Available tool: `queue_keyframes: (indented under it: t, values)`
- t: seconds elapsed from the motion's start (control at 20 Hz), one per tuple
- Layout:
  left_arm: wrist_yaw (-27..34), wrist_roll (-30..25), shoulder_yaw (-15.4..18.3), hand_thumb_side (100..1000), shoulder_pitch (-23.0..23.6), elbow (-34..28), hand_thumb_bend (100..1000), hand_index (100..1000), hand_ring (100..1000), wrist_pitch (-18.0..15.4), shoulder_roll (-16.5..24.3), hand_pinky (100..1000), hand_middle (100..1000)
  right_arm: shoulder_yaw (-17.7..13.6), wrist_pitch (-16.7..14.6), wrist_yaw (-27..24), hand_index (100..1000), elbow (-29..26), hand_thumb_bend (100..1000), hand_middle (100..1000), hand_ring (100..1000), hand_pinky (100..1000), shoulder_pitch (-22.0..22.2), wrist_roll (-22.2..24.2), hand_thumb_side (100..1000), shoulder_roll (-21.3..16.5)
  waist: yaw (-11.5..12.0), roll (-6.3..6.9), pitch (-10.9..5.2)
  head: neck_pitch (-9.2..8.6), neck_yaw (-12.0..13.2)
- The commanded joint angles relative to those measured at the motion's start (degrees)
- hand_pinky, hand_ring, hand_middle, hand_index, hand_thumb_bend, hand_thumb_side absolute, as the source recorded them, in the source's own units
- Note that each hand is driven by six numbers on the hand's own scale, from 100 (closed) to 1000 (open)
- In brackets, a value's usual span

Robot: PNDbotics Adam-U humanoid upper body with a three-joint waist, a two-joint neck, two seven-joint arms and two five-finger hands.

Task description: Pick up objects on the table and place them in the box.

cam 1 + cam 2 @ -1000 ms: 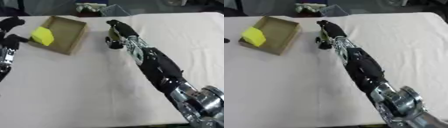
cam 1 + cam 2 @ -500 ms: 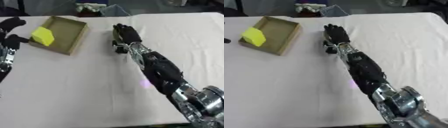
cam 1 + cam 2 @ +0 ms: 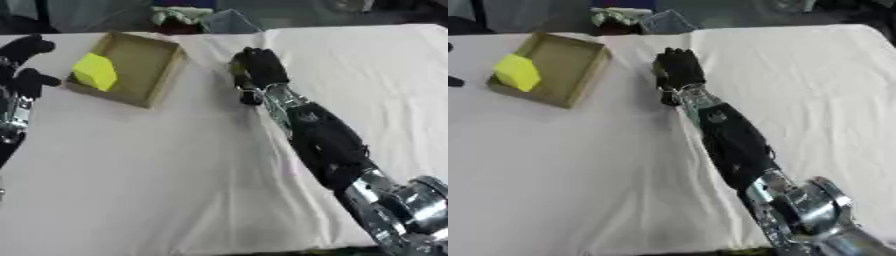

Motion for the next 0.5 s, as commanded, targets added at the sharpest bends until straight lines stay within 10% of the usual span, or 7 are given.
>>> queue_keyframes:
  t: [0.05, 0.2, 0.45, 0.5]
  values:
    - [-0.41, 0.15, 0.66, 820, -0.36, -1.16, 173, 907, 937, 0.12, 0.63, 675, 790, -2.11, -0.29, 3.91, 769, -1.35, 100, 604, 801, 818, -0.05, -1.45, 237, -0.73, -0.18, 0.4, -0.76, -0.35, 0.24]
    - [-0.42, 0.17, 0.68, 819, -0.33, -1.17, 170, 907, 937, 0.13, 0.61, 675, 789, -3.51, -1.04, 6.25, 572, -2.77, 100, 385, 746, 774, 0.18, -3.67, 222, -0.38, -0.32, 0.45, -0.78, -0.31, 0.32]
    - [-0.38, 0.22, 0.71, 822, -0.29, -1.21, 172, 907, 937, 0.13, 0.62, 675, 789, -4.05, -3.11, 6.1, 403, -5.24, 100, 261, 697, 746, 0.27, -8.45, 247, 0.08, -0.43, 0.53, -0.82, -0.32, 0.31]
    - [-0.36, 0.23, 0.72, 820, -0.29, -1.23, 169, 907, 936, 0.13, 0.61, 675, 789, -3.96, -3.6, 5.69, 391, -5.62, 100, 249, 694, 744, 0.15, -9.18, 141, 0.17, -0.44, 0.53, -0.83, -0.33, 0.3]
